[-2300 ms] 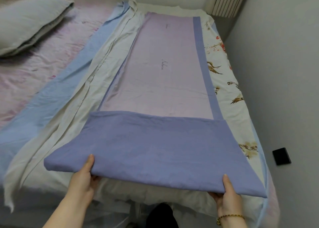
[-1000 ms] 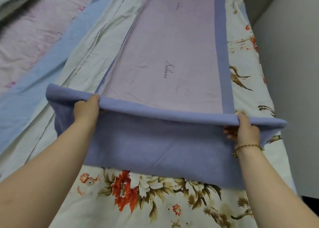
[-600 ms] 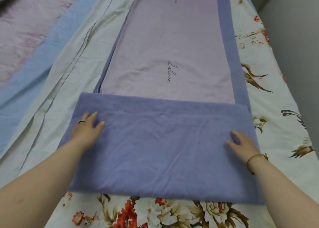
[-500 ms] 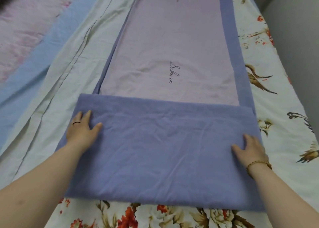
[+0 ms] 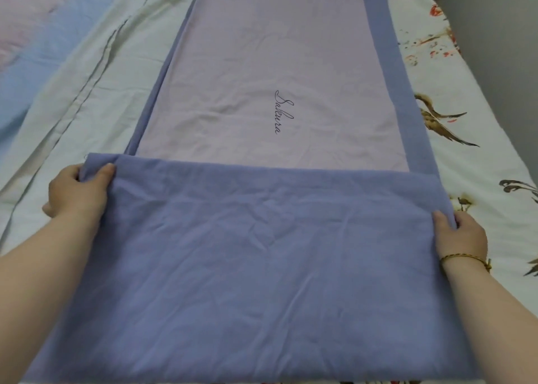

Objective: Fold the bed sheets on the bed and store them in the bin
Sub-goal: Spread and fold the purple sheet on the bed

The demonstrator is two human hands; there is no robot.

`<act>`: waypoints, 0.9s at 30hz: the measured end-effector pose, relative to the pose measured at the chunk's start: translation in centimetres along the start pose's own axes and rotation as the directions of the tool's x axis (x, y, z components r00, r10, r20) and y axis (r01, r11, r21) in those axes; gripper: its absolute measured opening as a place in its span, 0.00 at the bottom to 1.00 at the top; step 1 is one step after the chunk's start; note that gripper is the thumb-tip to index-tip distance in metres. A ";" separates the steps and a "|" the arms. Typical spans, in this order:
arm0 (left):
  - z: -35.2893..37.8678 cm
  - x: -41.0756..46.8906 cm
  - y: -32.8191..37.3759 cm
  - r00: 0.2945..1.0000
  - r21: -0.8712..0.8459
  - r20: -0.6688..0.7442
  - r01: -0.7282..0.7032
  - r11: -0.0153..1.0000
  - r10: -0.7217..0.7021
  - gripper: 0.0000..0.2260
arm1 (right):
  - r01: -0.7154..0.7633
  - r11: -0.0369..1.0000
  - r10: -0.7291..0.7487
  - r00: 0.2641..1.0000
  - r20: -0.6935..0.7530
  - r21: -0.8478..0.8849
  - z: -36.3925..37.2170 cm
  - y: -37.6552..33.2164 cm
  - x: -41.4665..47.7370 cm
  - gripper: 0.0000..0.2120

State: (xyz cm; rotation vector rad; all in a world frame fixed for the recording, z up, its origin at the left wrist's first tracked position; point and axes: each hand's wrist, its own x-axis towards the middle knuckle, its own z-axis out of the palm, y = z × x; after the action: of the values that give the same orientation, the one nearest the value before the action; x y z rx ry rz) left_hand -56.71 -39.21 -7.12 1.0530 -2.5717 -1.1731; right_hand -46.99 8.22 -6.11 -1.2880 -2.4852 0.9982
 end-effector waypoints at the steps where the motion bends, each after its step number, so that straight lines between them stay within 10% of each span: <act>1: 0.1 0.1 -0.2 0.999 0.023 -0.024 -0.031 0.999 0.032 0.21 | 0.014 1.000 -0.015 0.999 -0.033 -0.013 -0.1 -0.2 -0.2 0.17; 7: 0.7 0.2 1.3 0.974 0.100 -0.126 -0.177 0.979 0.189 0.23 | -0.020 1.000 0.015 0.972 -0.234 -0.022 -0.2 -0.7 -0.7 0.14; 17: -0.1 -2.1 -1.4 0.971 0.457 0.170 -0.227 0.860 0.165 0.21 | -0.136 0.989 0.142 0.982 0.122 -0.054 -1.2 0.1 -1.4 0.24; 22: -1.3 -5.8 -4.1 0.934 0.476 0.236 -0.353 0.806 0.270 0.33 | -0.131 0.964 0.186 0.954 0.234 -0.233 -3.1 2.9 -3.8 0.30; 27: -1.3 -6.4 -4.7 0.931 0.468 0.233 -0.360 0.807 0.280 0.27 | -0.051 0.839 0.073 0.997 0.020 -0.542 -2.7 2.6 -5.2 0.28</act>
State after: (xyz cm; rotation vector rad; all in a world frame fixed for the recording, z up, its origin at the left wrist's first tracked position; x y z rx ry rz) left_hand -48.86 -37.98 -8.47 0.5538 -3.1125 -0.5199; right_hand -40.92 6.59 -4.92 -1.5052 -2.8938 0.3201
